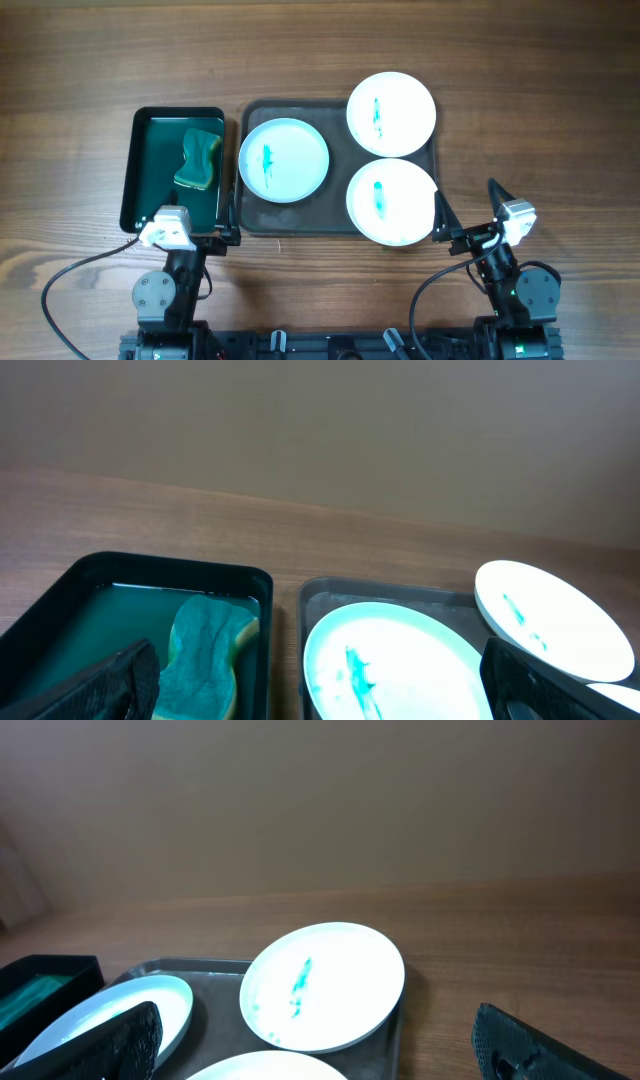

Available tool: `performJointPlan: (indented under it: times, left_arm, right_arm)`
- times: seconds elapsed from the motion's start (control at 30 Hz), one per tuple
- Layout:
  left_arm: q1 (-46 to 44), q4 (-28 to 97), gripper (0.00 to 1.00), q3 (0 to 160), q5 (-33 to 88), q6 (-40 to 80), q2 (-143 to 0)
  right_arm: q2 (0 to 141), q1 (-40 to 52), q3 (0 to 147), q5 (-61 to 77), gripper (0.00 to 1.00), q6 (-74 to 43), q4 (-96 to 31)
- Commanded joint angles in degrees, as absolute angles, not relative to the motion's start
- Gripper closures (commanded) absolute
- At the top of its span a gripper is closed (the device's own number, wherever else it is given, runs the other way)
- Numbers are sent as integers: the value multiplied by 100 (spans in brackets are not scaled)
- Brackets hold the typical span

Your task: Clean dirty plates on tray and stack at the side

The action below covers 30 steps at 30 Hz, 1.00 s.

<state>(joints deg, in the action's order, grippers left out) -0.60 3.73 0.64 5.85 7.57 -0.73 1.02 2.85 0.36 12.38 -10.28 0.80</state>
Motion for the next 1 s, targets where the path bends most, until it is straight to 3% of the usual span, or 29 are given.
performJointPlan:
  times: [0.0,0.8,0.97]
  left_arm:
    - [-86,405,0,32,528,644,-38]
    - [-86,362,0,32,528,642,-38]
    - [-86,296,0,34,814,644,-38]
  right_arm:
    - [139,305,30,1181,0,-1090,89]
    - [139,305,30,1162,0,-1063,97]
    - [141,305,30,1251,0,-1564,95]
